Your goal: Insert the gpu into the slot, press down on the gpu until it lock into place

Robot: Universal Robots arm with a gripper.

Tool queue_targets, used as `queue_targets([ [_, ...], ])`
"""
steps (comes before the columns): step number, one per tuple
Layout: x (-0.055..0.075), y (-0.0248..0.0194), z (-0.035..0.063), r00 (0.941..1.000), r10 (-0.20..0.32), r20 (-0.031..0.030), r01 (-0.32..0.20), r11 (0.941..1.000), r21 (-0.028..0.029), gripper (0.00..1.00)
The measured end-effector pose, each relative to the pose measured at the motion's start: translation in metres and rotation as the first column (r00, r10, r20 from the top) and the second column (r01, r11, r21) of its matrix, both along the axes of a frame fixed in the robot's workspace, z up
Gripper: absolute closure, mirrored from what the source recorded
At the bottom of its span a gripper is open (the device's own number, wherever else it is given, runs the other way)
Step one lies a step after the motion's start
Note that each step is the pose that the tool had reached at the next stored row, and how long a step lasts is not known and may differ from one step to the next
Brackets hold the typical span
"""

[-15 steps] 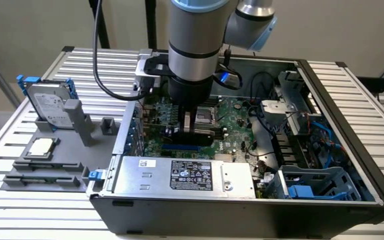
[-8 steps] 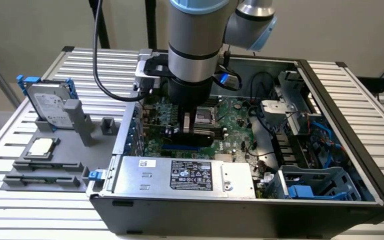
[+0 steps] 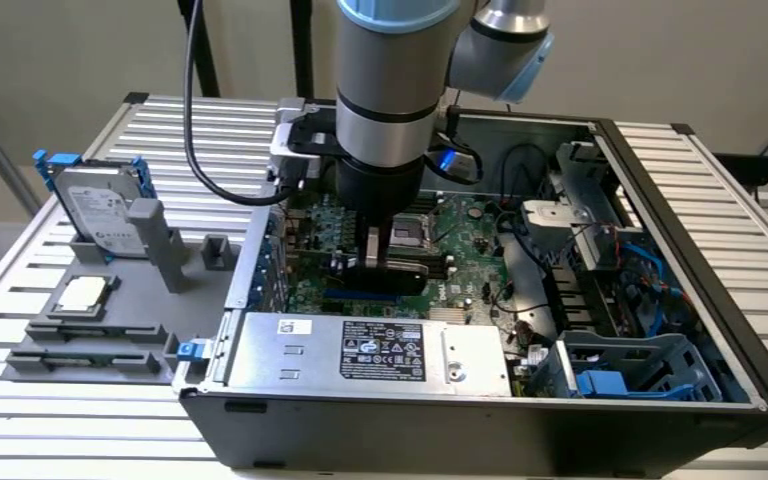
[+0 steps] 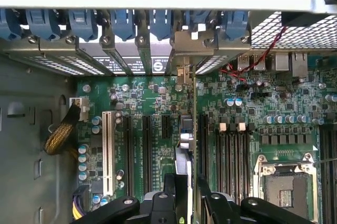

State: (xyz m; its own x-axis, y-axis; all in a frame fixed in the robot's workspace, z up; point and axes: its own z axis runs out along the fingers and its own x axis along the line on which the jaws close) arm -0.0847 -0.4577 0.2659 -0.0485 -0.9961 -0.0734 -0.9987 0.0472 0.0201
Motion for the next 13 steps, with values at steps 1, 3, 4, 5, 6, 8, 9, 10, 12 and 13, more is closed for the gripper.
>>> queue_targets([
  [1,0.0,0.0,-0.0002,1.0,0.0,-0.0001,0.0,1.0,0.0001,0.74],
  [3,-0.0001,0.0,-0.0005,1.0,0.002,-0.0003,-0.002,1.0,0.0001,0.74],
  [4,-0.0001,0.0,-0.0006,1.0,0.003,-0.0004,-0.003,1.0,0.0,0.74],
  [5,-0.0002,0.0,-0.0006,1.0,0.005,-0.0004,-0.005,1.0,0.0001,0.74],
  [6,-0.0002,0.0,-0.0007,1.0,0.008,-0.0004,-0.008,1.0,0.0001,0.74],
  [8,-0.0004,0.0001,-0.0008,0.9999,0.016,-0.0004,-0.016,0.9999,0.0001,0.74],
  [9,-0.0004,0.0001,-0.0009,0.9998,0.019,-0.0004,-0.019,0.9998,0.0001,0.74],
  [10,-0.0004,0.0001,-0.0009,0.9998,0.02,-0.0004,-0.02,0.9998,0.0001,0.74],
  [12,-0.0004,0.0002,-0.0012,0.9998,0.021,-0.0004,-0.021,0.9998,0.0002,0.74],
  [13,-0.0004,0.0002,-0.0013,0.9998,0.021,-0.0004,-0.021,0.9998,0.0001,0.74],
])
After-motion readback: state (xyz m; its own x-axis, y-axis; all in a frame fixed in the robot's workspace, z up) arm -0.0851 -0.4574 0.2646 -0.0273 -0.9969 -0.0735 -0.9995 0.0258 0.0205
